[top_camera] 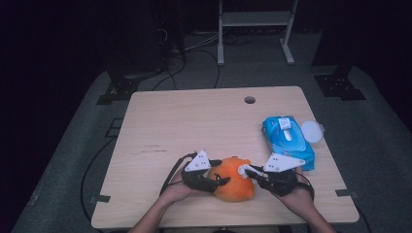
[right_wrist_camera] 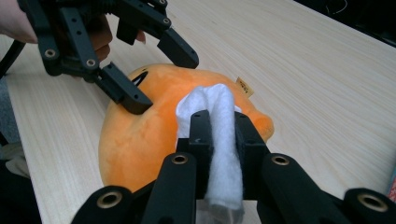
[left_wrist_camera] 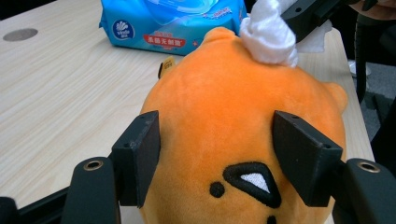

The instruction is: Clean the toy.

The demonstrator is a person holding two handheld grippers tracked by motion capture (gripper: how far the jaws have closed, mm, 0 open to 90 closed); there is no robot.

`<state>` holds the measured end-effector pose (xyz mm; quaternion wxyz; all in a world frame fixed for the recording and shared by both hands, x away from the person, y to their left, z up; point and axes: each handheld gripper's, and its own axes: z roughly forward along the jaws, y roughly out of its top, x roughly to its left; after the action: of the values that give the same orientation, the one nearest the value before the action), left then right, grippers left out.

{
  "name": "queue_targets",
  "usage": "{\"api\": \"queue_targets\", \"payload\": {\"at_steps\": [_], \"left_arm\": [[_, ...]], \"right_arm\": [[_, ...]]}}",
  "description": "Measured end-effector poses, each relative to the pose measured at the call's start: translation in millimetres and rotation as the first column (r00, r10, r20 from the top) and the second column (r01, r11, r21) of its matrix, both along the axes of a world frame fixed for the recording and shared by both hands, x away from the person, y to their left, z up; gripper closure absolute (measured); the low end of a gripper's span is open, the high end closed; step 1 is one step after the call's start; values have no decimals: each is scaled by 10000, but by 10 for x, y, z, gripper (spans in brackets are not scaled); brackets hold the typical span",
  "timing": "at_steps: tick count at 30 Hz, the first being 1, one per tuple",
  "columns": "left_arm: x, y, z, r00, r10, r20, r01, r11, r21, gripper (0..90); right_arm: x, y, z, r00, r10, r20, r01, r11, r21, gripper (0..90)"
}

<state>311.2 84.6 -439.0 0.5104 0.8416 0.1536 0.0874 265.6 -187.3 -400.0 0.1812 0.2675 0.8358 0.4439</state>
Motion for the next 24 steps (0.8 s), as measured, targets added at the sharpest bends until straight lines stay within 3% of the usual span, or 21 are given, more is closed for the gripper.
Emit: {"api": "queue_targets", "payload": {"at_steps": [6,11,13,19,24], "left_arm": [[-4,-9,2,10000,40,21,-40,10000,-21,337],[-3,-1,-1,10000,49,16,-49,10000,-58,332],[-8,-7,1,10000,41,34,-41,10000,-42,326],[-80,-88,18,9998,-110,168,110,9999,29,324],[-161,-188,27,9964,-726,448,712,9970,318,313]], "right_arm": [[125,-184,-75,9963,-647,-566,646,9979,-34,797],[158,-214,-92,9943,-930,-518,907,9949,-449,797],[182,-246,-99,9915,-1079,-728,1056,9938,-352,798],[112,-177,-33,9951,-812,-561,810,9967,-64,798],[48,-28,16,9988,-306,-392,311,9995,113,796]]}}
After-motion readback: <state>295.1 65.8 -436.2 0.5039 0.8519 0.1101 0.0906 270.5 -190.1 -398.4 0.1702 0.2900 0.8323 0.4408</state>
